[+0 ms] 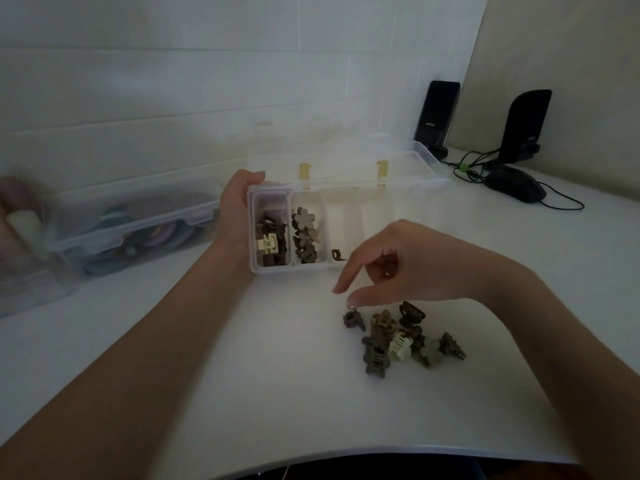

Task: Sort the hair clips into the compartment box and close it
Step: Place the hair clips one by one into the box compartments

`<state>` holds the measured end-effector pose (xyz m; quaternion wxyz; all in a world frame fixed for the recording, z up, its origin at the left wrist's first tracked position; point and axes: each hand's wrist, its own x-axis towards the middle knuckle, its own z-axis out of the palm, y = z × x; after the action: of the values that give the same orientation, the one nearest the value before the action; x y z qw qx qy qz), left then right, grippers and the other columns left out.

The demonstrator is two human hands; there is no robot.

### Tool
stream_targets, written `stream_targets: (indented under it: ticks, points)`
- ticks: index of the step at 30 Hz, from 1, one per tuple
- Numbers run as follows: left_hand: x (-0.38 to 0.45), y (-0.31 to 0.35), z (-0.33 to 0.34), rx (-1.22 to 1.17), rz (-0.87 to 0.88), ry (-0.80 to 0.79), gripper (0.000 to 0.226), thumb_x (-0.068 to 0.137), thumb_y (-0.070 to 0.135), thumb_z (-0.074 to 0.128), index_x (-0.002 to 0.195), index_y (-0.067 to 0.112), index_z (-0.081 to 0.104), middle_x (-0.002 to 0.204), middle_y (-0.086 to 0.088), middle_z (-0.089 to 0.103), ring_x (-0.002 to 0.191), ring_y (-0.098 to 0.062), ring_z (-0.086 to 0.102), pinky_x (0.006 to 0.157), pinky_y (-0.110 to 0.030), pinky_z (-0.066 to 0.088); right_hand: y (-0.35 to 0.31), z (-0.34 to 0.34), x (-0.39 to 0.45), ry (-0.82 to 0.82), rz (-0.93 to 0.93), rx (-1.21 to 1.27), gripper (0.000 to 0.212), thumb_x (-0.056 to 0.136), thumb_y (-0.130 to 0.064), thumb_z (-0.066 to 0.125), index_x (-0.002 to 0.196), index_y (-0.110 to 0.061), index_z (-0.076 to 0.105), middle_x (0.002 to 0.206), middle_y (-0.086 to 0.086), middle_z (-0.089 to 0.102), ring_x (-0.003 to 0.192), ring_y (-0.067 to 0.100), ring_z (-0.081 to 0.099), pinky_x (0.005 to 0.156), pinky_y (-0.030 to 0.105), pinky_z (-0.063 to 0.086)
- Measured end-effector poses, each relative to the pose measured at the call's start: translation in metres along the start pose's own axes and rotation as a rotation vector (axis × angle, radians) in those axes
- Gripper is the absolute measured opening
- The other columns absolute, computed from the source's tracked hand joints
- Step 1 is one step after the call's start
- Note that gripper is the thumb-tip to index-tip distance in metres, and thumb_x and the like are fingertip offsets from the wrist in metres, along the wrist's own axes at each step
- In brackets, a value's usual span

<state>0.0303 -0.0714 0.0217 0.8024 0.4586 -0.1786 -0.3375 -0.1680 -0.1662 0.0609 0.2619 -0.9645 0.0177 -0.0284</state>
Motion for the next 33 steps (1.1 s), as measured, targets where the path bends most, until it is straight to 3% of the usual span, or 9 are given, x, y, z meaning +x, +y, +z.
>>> stream_targets:
  ticks: [4, 8, 14, 18, 21, 23, 26, 33]
  points:
    - [0.0, 0.002, -0.001, 0.0, -0.039, 0.01, 0.025, 0.079, 0.038, 0.05, 0.063, 0.019, 0.048, 0.062, -0.002, 0.049, 0.055, -0.018, 0.048, 0.061, -0.025, 0.045, -0.001, 0.0, -0.001, -0.103, 0.082, -0.048, 0.026, 0.072, -0.047, 0.074, 0.095, -0.035, 0.072, 0.059, -0.001, 0.059, 0.047, 0.004, 0.045, 0.052, 0.015, 0.036]
    - [0.0, 0.003, -0.001, 0.003, -0.049, -0.001, 0.023, 0.076, 0.04, 0.053, 0.067, 0.019, 0.048, 0.067, -0.003, 0.047, 0.059, -0.018, 0.047, 0.063, -0.026, 0.045, -0.001, 0.005, 0.001, -0.115, 0.083, -0.027, 0.016, 0.073, -0.042, 0.076, 0.084, -0.029, 0.072, 0.057, -0.001, 0.058, 0.047, 0.004, 0.044, 0.048, 0.016, 0.034]
    - [0.0, 0.002, 0.003, -0.054, -0.008, -0.008, 0.037, 0.085, 0.033, 0.047, 0.051, 0.02, 0.045, 0.051, 0.001, 0.046, 0.047, -0.014, 0.045, 0.052, -0.019, 0.045, -0.001, 0.011, 0.005, -0.058, 0.082, 0.024, 0.017, 0.073, -0.032, 0.078, 0.075, -0.021, 0.066, 0.065, 0.002, 0.064, 0.052, 0.007, 0.047, 0.052, 0.019, 0.039]
    - [0.0, 0.001, 0.0, -0.032, -0.038, -0.008, 0.026, 0.079, 0.038, 0.053, 0.062, 0.019, 0.045, 0.059, 0.0, 0.047, 0.051, -0.016, 0.047, 0.056, -0.021, 0.045, -0.002, 0.006, 0.005, 0.154, 0.0, 0.194, 0.019, 0.073, -0.028, 0.076, 0.073, -0.011, 0.067, 0.067, 0.005, 0.067, 0.051, 0.01, 0.046, 0.052, 0.02, 0.039]
    - [-0.001, 0.002, -0.001, -0.012, -0.067, -0.015, 0.024, 0.071, 0.041, 0.057, 0.065, 0.019, 0.049, 0.063, -0.002, 0.048, 0.056, -0.019, 0.048, 0.062, -0.026, 0.045, -0.003, 0.001, 0.004, 0.411, -0.022, 0.287, 0.022, 0.077, -0.027, 0.073, 0.072, -0.008, 0.063, 0.073, -0.004, 0.072, 0.059, 0.019, 0.059, 0.058, 0.025, 0.049]
    - [-0.001, 0.002, 0.0, -0.031, -0.041, -0.011, 0.028, 0.081, 0.037, 0.05, 0.06, 0.019, 0.049, 0.057, 0.0, 0.049, 0.051, -0.017, 0.048, 0.058, -0.023, 0.045, -0.001, -0.002, 0.004, 0.506, 0.041, 0.41, 0.021, 0.08, -0.023, 0.071, 0.069, -0.011, 0.059, 0.079, -0.003, 0.074, 0.06, 0.016, 0.064, 0.047, 0.023, 0.047]
    - [-0.003, 0.002, 0.002, -0.056, -0.036, -0.026, 0.03, 0.084, 0.036, 0.047, 0.059, 0.019, 0.048, 0.056, 0.0, 0.048, 0.051, -0.016, 0.047, 0.059, -0.022, 0.044, 0.004, -0.005, 0.005, 0.561, 0.15, 0.544, 0.023, 0.084, -0.021, 0.068, 0.07, -0.008, 0.056, 0.078, 0.002, 0.075, 0.058, 0.016, 0.069, 0.037, 0.02, 0.041]
    - [-0.004, 0.002, 0.004, -0.076, -0.021, -0.006, 0.032, 0.086, 0.034, 0.045, 0.057, 0.019, 0.046, 0.051, 0.001, 0.047, 0.046, -0.015, 0.045, 0.056, -0.021, 0.042, 0.007, -0.007, 0.005, 0.618, 0.248, 0.65, 0.023, 0.084, -0.021, 0.069, 0.079, 0.001, 0.061, 0.071, 0.003, 0.074, 0.054, 0.015, 0.067, 0.041, 0.022, 0.048]
